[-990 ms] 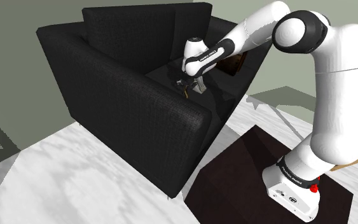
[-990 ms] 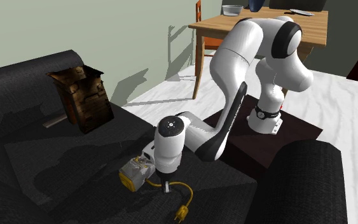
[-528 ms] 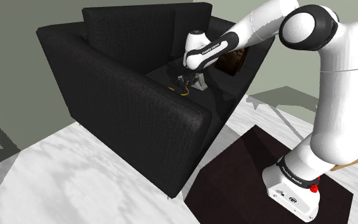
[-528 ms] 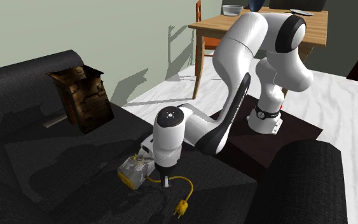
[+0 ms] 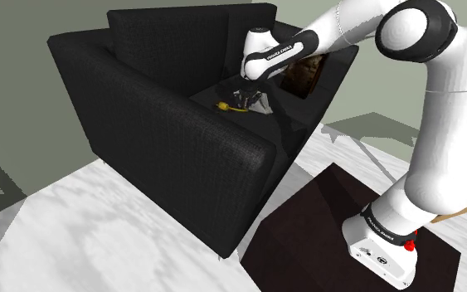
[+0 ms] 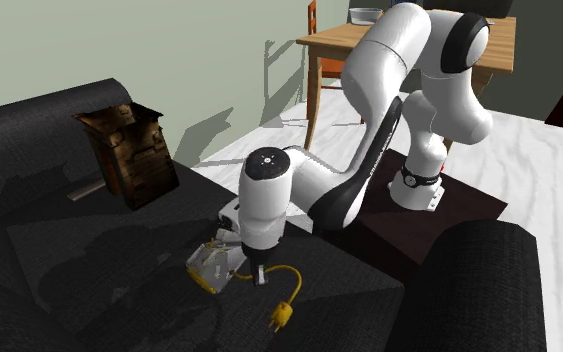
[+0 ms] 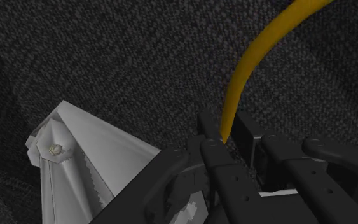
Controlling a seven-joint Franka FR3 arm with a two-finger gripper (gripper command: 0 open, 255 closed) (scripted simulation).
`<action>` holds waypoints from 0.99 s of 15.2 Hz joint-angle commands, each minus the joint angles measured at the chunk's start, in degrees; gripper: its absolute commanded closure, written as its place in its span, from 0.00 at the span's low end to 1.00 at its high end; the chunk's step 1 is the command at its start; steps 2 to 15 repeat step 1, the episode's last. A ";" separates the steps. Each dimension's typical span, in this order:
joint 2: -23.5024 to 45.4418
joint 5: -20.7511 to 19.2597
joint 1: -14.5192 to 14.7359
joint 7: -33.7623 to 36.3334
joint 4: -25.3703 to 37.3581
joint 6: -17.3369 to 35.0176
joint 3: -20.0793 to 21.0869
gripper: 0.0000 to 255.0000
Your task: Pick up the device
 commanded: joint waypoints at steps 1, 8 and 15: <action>-0.23 0.07 0.01 -0.06 0.24 -0.43 0.05 1.00; -0.23 0.07 0.01 -0.06 0.24 -0.43 0.05 1.00; -0.23 0.07 0.01 -0.06 0.24 -0.43 0.05 1.00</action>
